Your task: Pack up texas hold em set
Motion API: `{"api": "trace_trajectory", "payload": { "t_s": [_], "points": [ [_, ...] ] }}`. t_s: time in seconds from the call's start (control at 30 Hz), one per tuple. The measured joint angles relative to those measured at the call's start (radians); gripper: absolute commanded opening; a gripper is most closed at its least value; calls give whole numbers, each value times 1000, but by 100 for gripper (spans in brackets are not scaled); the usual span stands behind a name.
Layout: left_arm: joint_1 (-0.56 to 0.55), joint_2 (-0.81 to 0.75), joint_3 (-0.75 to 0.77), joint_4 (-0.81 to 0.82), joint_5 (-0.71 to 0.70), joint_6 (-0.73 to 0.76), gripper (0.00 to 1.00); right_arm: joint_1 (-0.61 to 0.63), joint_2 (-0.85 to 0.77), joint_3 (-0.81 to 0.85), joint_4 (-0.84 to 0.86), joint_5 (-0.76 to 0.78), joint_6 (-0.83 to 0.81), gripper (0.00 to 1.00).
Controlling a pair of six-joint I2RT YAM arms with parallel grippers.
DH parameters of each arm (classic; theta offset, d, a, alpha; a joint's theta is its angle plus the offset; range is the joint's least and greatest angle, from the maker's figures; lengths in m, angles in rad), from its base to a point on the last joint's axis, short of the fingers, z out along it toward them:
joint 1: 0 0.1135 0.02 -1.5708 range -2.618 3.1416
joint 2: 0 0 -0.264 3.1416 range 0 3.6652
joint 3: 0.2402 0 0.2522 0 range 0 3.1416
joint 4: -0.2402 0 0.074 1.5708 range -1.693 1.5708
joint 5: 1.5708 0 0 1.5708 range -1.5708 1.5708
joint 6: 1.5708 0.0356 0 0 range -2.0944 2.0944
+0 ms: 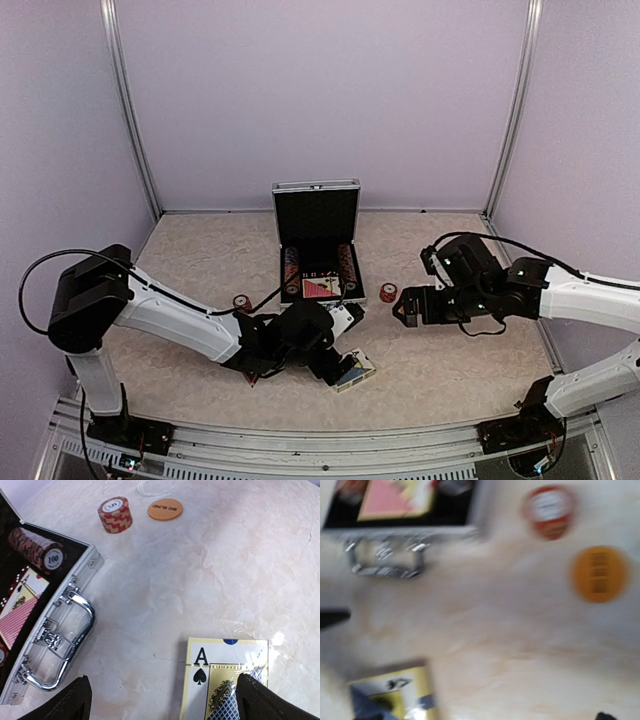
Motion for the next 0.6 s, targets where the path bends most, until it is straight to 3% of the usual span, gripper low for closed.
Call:
{"api": "trace_trajectory", "payload": {
  "t_s": [0.2,0.6],
  "points": [
    [-1,32,6,-32,98,6,99,-68,-149,-65,-45,33,0,100],
    [-2,66,72,-108,237,27,99,-71,-153,-105,-42,23,-5,100]
  ]
}}
